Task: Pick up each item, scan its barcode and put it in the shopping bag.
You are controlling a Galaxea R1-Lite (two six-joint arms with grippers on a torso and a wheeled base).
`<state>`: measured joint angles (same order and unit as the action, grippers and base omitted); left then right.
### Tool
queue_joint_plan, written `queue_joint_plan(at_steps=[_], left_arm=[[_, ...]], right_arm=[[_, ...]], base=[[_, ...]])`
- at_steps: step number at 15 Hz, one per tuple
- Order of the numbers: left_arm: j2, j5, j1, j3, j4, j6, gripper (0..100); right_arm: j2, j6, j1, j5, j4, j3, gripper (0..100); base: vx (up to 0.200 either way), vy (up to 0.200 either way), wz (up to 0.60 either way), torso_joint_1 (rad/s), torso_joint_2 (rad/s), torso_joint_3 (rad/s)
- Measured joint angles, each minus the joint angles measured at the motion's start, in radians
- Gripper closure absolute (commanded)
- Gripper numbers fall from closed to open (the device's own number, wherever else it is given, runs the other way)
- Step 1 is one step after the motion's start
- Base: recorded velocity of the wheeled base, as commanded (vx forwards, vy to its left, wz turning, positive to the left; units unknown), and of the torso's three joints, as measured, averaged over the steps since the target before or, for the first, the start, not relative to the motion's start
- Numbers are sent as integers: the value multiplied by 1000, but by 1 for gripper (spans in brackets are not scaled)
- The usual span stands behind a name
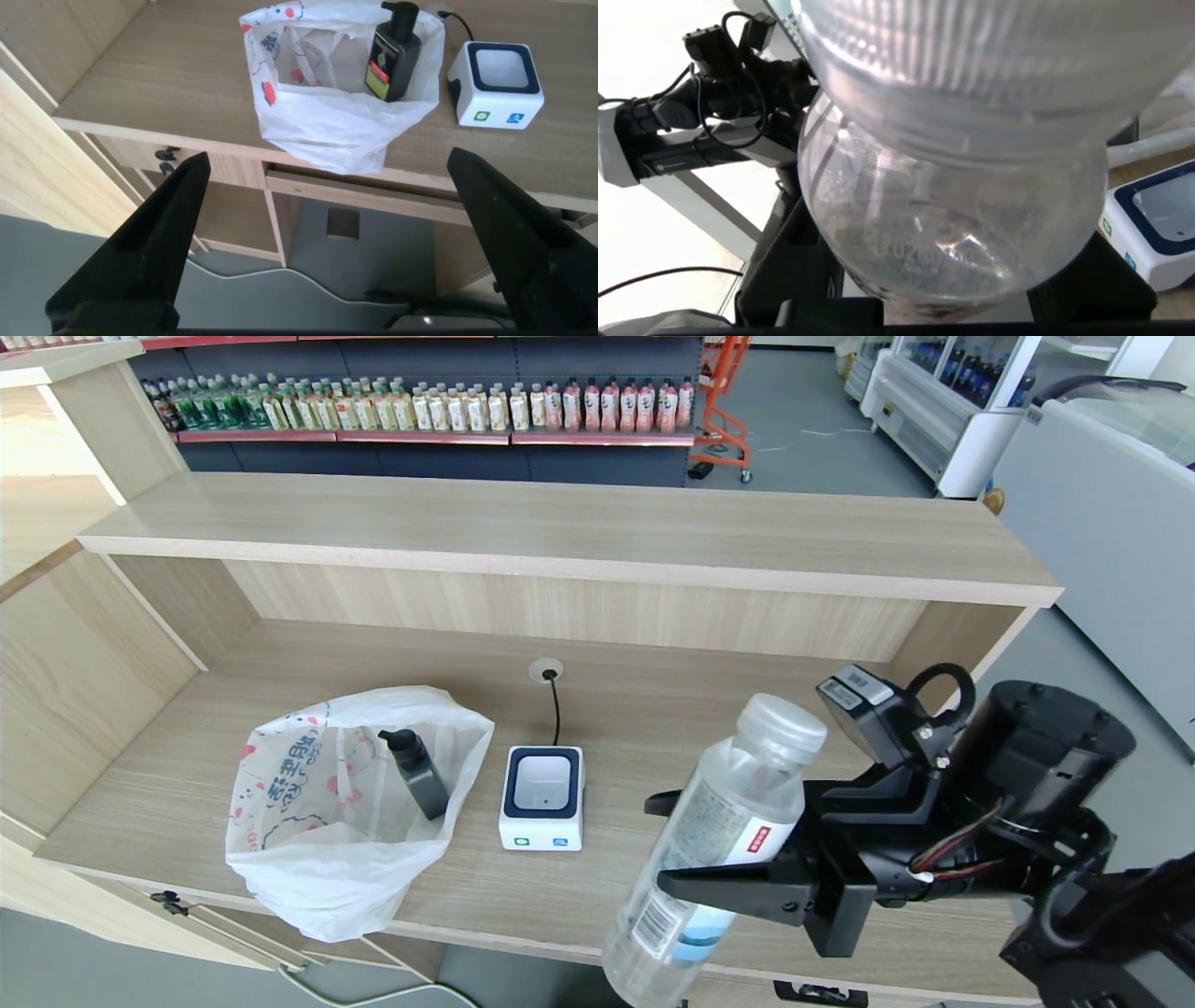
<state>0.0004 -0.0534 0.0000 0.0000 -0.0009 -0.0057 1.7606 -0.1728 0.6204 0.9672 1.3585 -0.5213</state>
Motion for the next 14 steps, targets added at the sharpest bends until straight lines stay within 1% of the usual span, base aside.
queue_joint_plan(at_steps=[1, 2, 3, 4, 5, 6, 7, 8, 10, 11, 12, 14], left_arm=[[0, 0, 0, 0, 0, 0, 0], [0, 0, 0, 0, 0, 0, 0], [0, 0, 0, 0, 0, 0, 0], [0, 0, 0, 0, 0, 0, 0], [0, 0, 0, 0, 0, 0, 0], [0, 0, 0, 0, 0, 0, 0], [0, 0, 0, 0, 0, 0, 0], [0, 0, 0, 0, 0, 0, 0], [0, 0, 0, 0, 0, 0, 0], [0, 0, 0, 0, 0, 0, 0], [0, 0, 0, 0, 0, 0, 0], [0, 0, 0, 0, 0, 0, 0]], right_arm=[[-71, 68, -26, -12, -180, 12, 100], [-145, 147, -63, -55, -401, 23, 100], [-223, 226, -116, -136, -591, 26, 100], [-296, 258, -163, -195, -714, 30, 100], [-370, 253, -196, -231, -793, 30, 100], [-427, 234, -221, -261, -850, 35, 100], [-469, 210, -236, -289, -865, 37, 100], [-507, 181, -243, -371, -884, 37, 100], [-552, 141, -249, -610, -955, 21, 100], [-567, 83, -249, -678, -988, 7, 100], [-578, 44, -247, -703, -994, -6, 100], [-587, 17, -245, -766, -999, -20, 100]], base=[[0, 0, 0, 0, 0, 0], [0, 0, 0, 0, 0, 0], [0, 0, 0, 0, 0, 0], [0, 0, 0, 0, 0, 0], [0, 0, 0, 0, 0, 0], [0, 0, 0, 0, 0, 0], [0, 0, 0, 0, 0, 0], [0, 0, 0, 0, 0, 0], [0, 0, 0, 0, 0, 0], [0, 0, 0, 0, 0, 0], [0, 0, 0, 0, 0, 0], [0, 0, 0, 0, 0, 0]])
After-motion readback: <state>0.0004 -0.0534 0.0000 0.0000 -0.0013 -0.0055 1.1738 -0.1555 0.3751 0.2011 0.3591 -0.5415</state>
